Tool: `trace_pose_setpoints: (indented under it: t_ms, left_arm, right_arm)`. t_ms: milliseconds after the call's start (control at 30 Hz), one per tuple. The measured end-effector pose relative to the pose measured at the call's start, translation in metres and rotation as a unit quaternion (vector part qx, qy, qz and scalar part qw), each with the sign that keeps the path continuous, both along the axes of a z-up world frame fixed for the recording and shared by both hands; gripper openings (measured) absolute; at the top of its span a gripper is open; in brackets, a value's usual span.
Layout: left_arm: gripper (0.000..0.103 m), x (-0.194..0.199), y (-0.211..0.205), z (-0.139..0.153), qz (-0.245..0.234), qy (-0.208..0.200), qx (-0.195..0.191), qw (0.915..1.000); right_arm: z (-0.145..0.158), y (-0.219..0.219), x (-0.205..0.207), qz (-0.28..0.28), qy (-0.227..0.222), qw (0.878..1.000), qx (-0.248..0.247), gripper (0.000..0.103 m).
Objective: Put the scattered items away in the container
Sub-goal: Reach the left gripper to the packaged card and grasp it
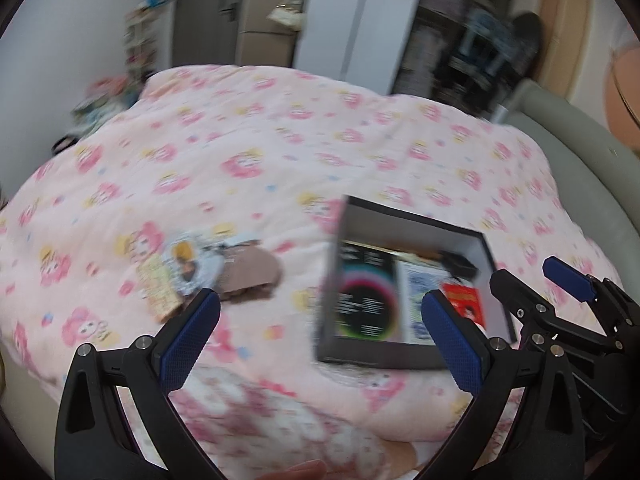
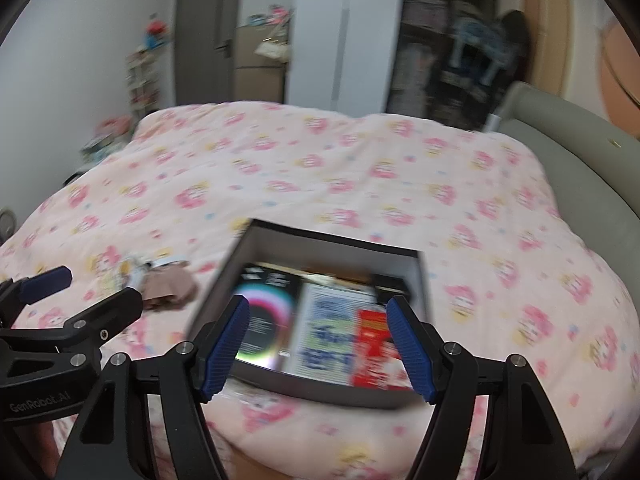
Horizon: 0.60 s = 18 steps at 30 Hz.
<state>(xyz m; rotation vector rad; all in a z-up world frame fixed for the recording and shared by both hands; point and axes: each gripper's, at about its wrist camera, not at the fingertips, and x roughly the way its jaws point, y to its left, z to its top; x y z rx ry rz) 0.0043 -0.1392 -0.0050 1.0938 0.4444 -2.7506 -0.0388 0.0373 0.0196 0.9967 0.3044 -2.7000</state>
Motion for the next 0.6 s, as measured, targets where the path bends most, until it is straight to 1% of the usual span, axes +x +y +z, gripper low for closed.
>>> trace_pose_setpoints:
  t_ms: [133,267,400,467,533,600]
  left_arm:
    - [0.102,0.011,-0.050,-0.010,0.049,-0.005,0.002,0.9988]
    - [0.102,0.022,-0.096,-0.031,0.087,-0.019,0.018,0.9959]
    - [0.102,0.028,-0.136,-0.057,0.113,-0.039,0.042,0.9919]
    - [0.102,0.029,-0.150,-0.071,0.124,-0.049,0.054,0.9897]
    - [0.102,0.026,-0.167,-0.089,0.133,-0.059,0.078,0.9864]
    - [0.100,0.023,-0.181,-0.107,0.135,-0.070,0.102,0.9831]
  right_arm:
    - [-0.005,-0.056,-0.007,0.056,-0.012,0.998,0.007,0.069]
    - [-0.023,-0.109,-0.012,0.109,-0.030,0.993,0.016,0.069]
    - [-0.050,-0.152,-0.024,0.161,-0.080,0.984,0.004,0.069]
    - [-0.064,-0.171,-0.027,0.180,-0.096,0.979,0.010,0.069]
    - [-0.078,-0.185,-0.033,0.190,-0.105,0.976,0.023,0.069]
    - [-0.093,-0.195,-0.044,0.189,-0.120,0.974,0.033,0.069]
